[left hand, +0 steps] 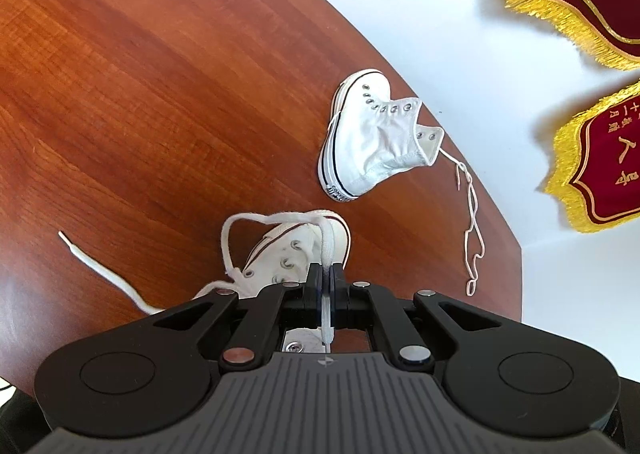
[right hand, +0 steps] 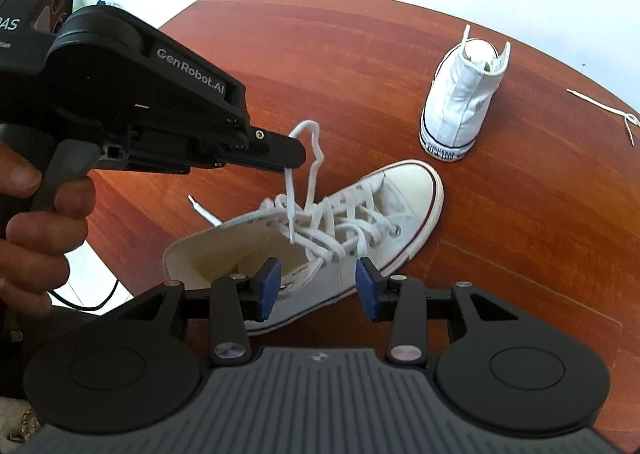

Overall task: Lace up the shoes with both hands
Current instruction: 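Push the held lace tip down into an eyelet with the left gripper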

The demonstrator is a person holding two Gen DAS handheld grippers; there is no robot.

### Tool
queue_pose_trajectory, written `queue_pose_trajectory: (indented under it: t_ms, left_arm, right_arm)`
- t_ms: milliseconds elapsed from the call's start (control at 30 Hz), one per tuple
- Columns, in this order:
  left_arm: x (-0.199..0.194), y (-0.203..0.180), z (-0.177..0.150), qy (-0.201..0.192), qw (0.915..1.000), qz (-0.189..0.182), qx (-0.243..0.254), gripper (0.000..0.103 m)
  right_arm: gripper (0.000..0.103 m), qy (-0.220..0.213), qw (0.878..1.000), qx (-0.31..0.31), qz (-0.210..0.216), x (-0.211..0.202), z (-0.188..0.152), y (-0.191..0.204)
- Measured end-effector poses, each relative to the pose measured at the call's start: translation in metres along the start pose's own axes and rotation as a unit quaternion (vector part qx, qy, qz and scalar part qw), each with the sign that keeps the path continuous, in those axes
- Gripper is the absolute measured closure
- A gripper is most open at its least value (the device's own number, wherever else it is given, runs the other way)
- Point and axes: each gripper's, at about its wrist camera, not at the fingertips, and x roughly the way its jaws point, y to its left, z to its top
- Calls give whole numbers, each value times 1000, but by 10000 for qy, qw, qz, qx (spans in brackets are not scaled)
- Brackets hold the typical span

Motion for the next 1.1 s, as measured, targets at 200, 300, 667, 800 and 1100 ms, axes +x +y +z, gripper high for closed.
queue_pose_trajectory:
  t_ms: [200, 300, 667, 800, 1100]
  left_arm:
    - [4, -6, -9, -38, 9997, 148, 215, 100]
    - [5, -9, -12, -97, 9993, 233, 286, 100]
    - [-6, -40, -26, -582, 9855, 503, 1515, 100]
    - [-6, -36, -26, -544, 9861, 496, 1491, 100]
    - [-5, -27, -30, -497, 9896, 381, 1295, 100]
  right_arm:
    - [61, -70, 9999, -10, 86, -4, -3, -2]
    - [61, -80, 9999, -29, 113, -4, -5, -3]
    - [61, -158, 9997, -42, 178, -6, -8, -4]
    - [61, -167, 9997, -52, 180, -6, -8, -2]
    - [61, -197, 9996, -28, 181, -5, -10, 0]
